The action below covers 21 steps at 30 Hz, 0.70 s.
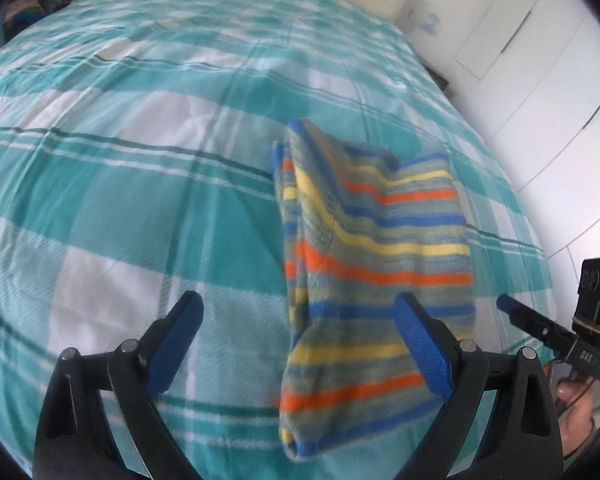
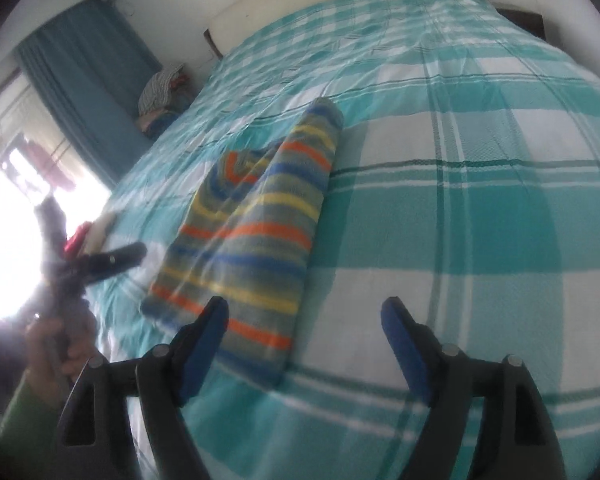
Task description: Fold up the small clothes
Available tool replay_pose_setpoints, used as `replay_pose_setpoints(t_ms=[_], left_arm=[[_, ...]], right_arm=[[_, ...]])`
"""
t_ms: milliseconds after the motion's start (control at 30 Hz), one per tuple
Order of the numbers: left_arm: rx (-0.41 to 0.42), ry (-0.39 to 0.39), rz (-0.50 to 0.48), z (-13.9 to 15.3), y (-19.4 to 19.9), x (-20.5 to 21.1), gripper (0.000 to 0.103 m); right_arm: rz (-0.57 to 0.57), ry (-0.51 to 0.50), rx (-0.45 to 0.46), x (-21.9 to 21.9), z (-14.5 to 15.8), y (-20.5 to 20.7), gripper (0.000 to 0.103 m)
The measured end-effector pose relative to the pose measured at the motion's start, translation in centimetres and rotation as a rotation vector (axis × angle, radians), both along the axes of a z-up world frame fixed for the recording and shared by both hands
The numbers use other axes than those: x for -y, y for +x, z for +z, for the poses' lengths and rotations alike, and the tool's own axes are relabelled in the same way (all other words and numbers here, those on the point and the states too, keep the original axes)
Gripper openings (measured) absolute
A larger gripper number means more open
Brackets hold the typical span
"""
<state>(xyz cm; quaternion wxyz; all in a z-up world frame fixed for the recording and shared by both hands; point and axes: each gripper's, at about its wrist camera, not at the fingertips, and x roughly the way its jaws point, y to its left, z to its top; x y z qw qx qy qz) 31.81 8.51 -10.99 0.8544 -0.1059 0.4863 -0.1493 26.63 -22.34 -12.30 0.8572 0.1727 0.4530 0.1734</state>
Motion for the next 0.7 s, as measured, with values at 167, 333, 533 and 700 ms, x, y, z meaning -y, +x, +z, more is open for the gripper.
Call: replay_pose_setpoints(t_ms=[167, 333, 533, 700], left_arm=[[-0.048, 0.057, -0.02, -2.3, 3.3, 2.0, 0.096], [-0.048, 0.085, -0.086, -3.2, 4.1, 4.0, 0.021], [0.039, 0.053, -0.038, 0.0, 2.1, 3.2, 0.015], [0.176, 0.035, -0.029, 6.4, -0.4, 2.1, 0.015]], right_arm=[[-0.014, 0.117, -0.049, -1.4, -1.9, 5.9, 0.078], [0.05, -0.002, -0.076, -6.1, -4.2, 9.3, 0.032], [0.119, -0.35, 0.143, -12.1, -0.2, 6.3, 0.024], [0.142, -0.291, 0.293, -12.4, 5.6, 4.4, 0.024]])
